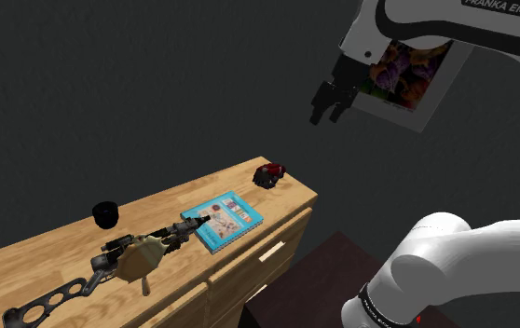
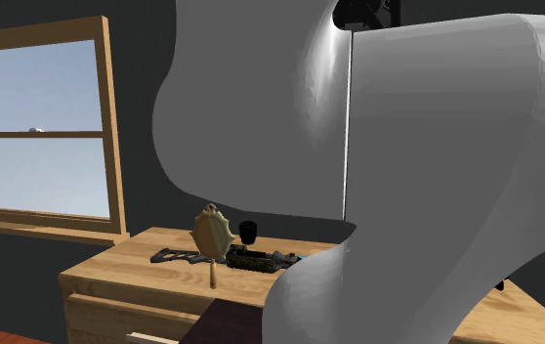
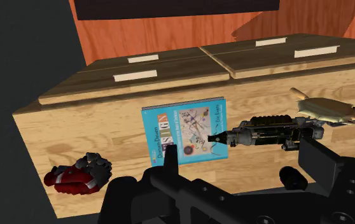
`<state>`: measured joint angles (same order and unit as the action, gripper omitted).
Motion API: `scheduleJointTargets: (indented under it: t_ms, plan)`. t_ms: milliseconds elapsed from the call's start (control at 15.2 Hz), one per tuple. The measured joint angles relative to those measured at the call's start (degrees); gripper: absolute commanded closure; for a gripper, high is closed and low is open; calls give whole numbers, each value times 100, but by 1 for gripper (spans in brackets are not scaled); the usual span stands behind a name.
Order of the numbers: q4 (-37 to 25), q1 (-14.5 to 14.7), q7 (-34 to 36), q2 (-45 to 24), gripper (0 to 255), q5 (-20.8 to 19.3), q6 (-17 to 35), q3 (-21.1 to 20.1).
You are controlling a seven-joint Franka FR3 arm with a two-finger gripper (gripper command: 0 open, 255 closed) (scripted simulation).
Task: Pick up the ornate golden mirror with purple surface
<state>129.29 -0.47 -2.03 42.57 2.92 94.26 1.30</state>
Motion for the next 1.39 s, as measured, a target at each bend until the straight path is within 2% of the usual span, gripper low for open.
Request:
scheduleJointTargets:
  t_ms: [198, 660, 1386]
  plan:
    - [149, -23, 253, -20, 0, 101, 103, -107]
    - [922, -85, 1665, -300, 0, 735, 843, -730]
    - [1340, -63, 3767, -1733, 0, 1812, 2407, -1705]
